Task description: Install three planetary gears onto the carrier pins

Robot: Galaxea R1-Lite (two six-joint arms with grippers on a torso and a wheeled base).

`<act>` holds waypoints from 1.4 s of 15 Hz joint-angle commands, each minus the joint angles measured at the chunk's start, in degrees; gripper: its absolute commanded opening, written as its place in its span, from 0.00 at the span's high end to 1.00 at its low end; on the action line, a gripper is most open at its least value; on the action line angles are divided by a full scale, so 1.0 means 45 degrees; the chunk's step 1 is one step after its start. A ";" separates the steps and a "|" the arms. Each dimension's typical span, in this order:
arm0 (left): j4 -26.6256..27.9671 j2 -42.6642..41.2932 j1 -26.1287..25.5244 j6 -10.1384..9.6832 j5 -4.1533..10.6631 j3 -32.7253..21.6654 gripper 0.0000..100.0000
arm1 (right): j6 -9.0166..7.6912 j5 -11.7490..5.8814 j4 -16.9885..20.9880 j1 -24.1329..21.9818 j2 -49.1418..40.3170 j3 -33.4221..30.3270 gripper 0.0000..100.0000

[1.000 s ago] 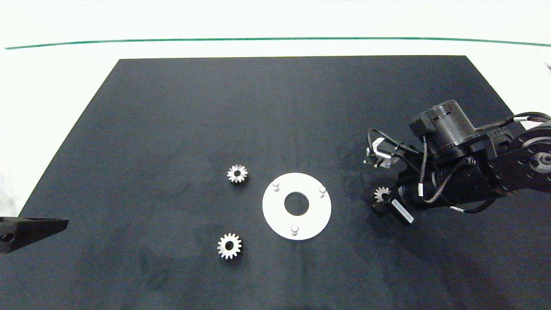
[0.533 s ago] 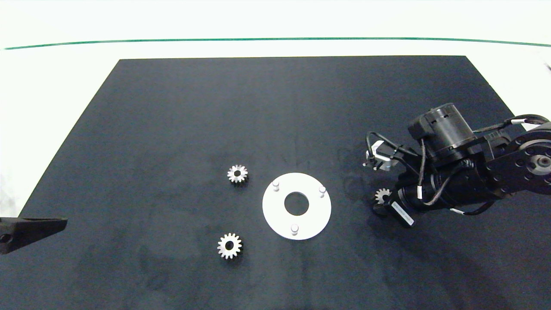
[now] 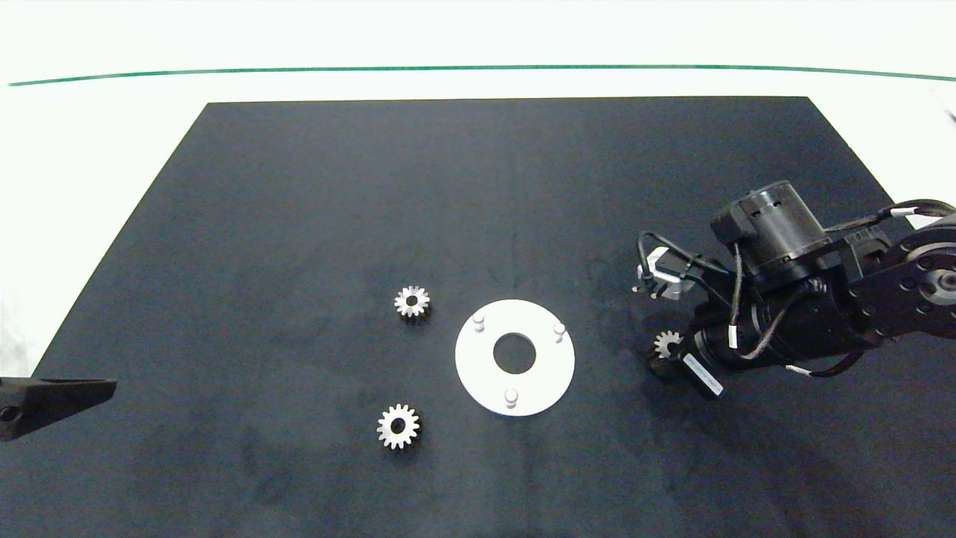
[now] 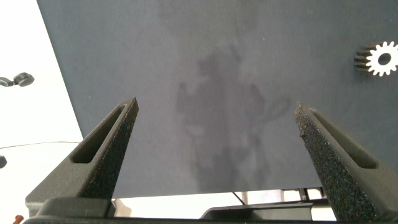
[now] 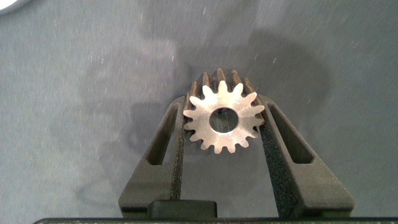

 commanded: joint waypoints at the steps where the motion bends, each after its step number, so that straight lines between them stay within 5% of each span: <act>1: 0.0059 0.0016 0.0002 0.0006 0.0018 -0.0002 0.00 | -0.0054 -0.0026 0.0006 0.0145 -0.1119 -0.0096 1.00; 3: 0.0059 0.0016 0.0002 0.0006 0.0018 -0.0002 0.00 | -0.0073 -0.0084 0.0103 0.0575 -0.1509 -0.0408 1.00; 7: 0.0059 0.0016 0.0002 0.0006 0.0018 -0.0002 0.00 | 0.0005 -0.0182 0.1842 0.1278 -0.1373 -0.2537 1.00; 21: 0.0059 -0.0003 -0.0018 0.0006 0.0018 0.0018 0.00 | 0.0610 -0.0475 0.1900 0.2879 0.0932 -0.4315 1.00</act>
